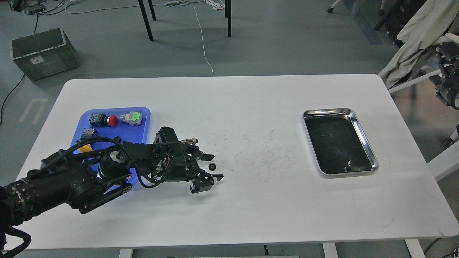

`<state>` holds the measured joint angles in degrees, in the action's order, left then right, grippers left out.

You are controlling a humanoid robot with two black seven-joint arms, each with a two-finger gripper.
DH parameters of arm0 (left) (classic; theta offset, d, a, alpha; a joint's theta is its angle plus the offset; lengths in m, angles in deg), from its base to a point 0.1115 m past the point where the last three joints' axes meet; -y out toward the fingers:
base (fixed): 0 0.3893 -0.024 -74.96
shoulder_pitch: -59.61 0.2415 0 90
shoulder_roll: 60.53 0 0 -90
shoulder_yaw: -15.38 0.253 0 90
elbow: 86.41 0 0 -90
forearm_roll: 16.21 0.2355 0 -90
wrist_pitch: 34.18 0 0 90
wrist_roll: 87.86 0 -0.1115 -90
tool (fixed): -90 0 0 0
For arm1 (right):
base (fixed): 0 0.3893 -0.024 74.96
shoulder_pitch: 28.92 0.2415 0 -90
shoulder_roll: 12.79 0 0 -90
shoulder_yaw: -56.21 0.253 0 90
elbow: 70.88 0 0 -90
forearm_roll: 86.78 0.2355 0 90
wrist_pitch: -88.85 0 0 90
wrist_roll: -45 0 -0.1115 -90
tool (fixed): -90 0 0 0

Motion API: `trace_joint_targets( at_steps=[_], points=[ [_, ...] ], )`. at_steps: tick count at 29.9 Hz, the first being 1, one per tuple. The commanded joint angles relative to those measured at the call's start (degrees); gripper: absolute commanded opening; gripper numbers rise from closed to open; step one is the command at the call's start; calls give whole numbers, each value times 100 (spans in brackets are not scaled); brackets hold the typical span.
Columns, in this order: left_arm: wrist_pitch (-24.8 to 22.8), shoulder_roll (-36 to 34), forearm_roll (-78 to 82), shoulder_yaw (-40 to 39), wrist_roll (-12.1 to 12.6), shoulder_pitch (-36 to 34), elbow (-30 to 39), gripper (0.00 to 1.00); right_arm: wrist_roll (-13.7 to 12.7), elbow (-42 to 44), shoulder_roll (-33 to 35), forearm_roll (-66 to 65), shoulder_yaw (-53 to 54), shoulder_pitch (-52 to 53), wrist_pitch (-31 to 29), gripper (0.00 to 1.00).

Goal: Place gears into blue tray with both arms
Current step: 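Grasp the black gear on the table with the left gripper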

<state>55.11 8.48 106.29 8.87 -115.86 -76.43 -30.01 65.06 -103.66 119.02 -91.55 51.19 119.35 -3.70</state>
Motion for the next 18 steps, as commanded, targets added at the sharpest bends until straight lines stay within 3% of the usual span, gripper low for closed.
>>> trace_joint_targets(
  at_steps=[1, 11, 18],
  points=[
    [18, 112, 2, -8, 0, -1, -173, 63, 6, -1, 2, -6, -17, 0, 0, 96],
    [203, 235, 213, 0, 0, 16, -525, 59, 6, 69, 2, -15, -17, -35, 0, 96],
    [247, 209, 250, 0, 0, 25, -552, 48, 6, 104, -15, -24, -34, -44, -9, 96]
  ],
)
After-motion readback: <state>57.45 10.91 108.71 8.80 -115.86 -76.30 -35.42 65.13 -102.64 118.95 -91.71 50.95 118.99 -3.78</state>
